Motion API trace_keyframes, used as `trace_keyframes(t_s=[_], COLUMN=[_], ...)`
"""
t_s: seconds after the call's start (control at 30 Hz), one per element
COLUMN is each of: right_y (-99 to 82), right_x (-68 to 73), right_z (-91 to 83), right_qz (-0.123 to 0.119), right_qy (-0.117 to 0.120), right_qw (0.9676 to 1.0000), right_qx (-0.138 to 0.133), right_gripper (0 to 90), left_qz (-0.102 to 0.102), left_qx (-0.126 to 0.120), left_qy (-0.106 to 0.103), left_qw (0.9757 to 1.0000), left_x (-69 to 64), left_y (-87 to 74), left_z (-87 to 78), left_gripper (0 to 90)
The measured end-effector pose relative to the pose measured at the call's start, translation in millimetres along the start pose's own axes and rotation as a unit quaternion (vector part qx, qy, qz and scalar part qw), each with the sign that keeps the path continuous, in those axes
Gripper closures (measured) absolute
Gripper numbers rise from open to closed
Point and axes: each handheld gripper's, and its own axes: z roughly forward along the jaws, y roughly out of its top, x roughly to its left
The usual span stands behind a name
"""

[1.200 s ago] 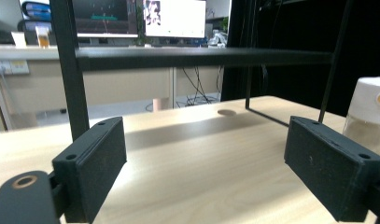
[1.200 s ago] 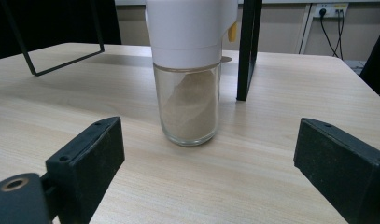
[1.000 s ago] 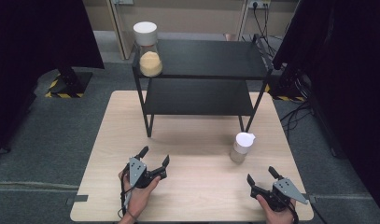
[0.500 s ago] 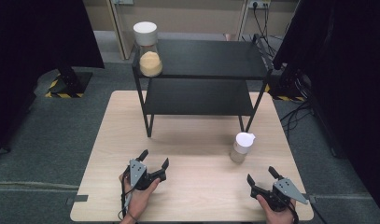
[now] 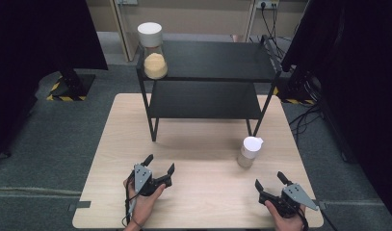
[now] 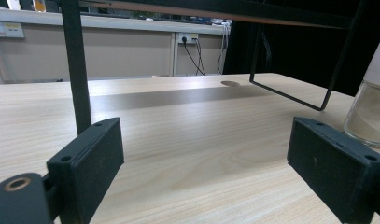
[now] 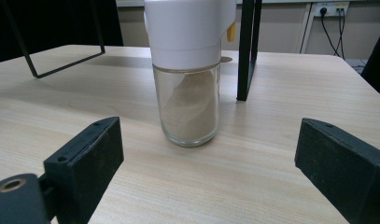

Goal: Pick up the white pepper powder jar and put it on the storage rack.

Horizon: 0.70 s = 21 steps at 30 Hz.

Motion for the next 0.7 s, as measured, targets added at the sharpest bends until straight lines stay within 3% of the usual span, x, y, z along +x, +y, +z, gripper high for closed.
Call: trace_keyframes(t_s=[0.13, 0.43, 0.7], right_y=[-0.9, 12.6, 28.9], right_x=[-2.2, -0.7, -1.7], right_z=[-0.1, 2.4, 28.3], right_qz=[0.01, -0.005, -0.009], right_qy=[0.006, 0.023, 0.035], right_qw=[0.9999, 0.9995, 0.9993], right_qx=[-0.003, -0.019, -0.01], right_gripper=[7.6, 7.6, 7.6], left_qz=[0.003, 0.009, 0.008], left_qx=[0.0, 0.001, 0.0], left_qy=[-0.001, -0.002, -0.001], left_qw=[1.0, 1.0, 1.0], left_x=[-0.5, -1.3, -1.6], left_y=[-0.2, 0.3, 0.1], left_z=[0.1, 0.3, 0.4], left_gripper=[10.3, 10.3, 10.3])
